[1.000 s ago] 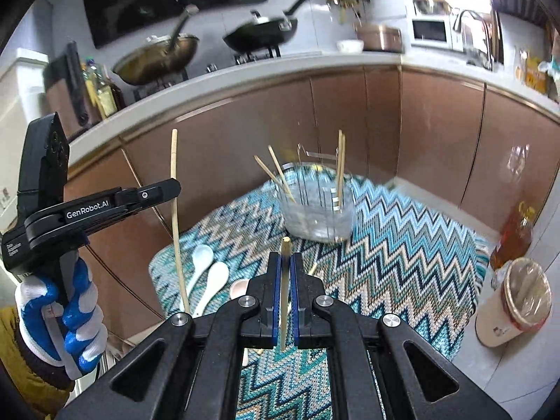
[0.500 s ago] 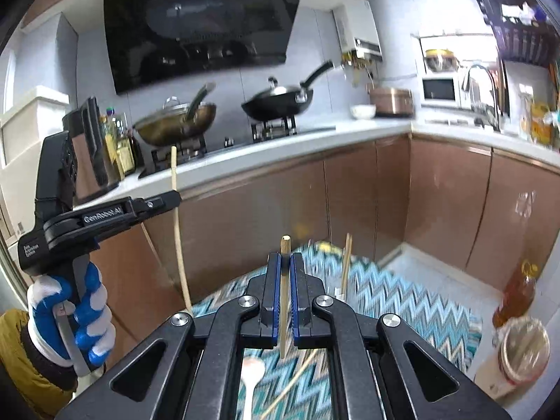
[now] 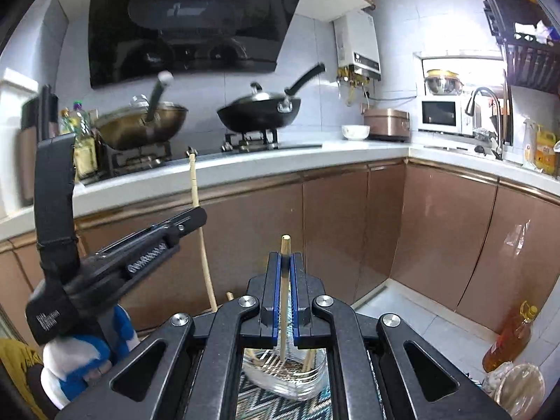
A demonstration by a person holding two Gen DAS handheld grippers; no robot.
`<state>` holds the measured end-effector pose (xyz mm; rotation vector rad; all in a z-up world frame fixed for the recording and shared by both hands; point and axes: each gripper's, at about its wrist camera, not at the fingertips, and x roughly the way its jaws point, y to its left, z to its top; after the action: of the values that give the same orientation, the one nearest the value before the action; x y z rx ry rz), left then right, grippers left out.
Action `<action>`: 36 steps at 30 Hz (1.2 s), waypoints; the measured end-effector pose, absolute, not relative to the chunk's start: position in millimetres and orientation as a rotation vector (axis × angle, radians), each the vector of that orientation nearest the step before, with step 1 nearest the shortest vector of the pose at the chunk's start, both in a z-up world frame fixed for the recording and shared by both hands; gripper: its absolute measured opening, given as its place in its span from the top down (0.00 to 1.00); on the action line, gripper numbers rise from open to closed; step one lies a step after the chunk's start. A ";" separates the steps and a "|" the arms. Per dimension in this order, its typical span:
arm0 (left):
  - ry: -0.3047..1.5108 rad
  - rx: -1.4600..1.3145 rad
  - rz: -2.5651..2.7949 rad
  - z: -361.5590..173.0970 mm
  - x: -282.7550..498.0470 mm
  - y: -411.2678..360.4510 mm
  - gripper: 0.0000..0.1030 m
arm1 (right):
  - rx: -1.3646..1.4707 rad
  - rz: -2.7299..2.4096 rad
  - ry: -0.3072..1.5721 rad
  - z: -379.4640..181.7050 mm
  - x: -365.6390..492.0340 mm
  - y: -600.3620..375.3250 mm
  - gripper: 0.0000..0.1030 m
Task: Organize utensils
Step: 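Lift the left tool's chopstick toward the glass cup while the right tool carries its chopstick there, then drop both chopsticks into the glass cup and open both tools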
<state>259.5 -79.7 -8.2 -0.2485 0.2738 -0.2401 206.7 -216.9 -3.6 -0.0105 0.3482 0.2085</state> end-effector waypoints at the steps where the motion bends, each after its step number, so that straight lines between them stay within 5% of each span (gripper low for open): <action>1: 0.275 -0.248 -0.229 -17.1 267.2 -82.9 0.95 | -0.011 0.208 0.357 -10.1 212.7 -217.5 0.95; 10: 0.346 -0.249 -0.230 -84.7 306.1 -100.1 0.93 | -0.044 0.190 0.456 -74.5 242.4 -216.9 0.95; 15: 0.387 -0.228 -0.260 -79.9 298.7 -96.7 0.92 | -0.045 0.171 0.452 -71.4 228.9 -223.5 0.85; 17: 0.378 -0.219 -0.270 -66.9 288.0 -91.3 0.84 | -0.040 0.167 0.431 -59.6 216.7 -225.8 0.84; 19: 0.349 -0.197 -0.272 -47.0 270.6 -83.1 0.53 | -0.040 0.165 0.408 -47.7 204.9 -225.3 0.79; 20: 0.329 -0.190 -0.271 -37.5 260.7 -78.1 0.50 | -0.041 0.163 0.395 -41.4 197.5 -225.4 0.73; 36: 0.147 -0.063 -0.247 65.8 99.2 20.4 0.39 | 0.036 0.178 0.254 42.6 57.1 -221.0 0.58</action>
<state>99.2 20.4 65.8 -0.0633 0.1472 -0.2471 57.1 -221.0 42.6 0.0358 0.2540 0.1783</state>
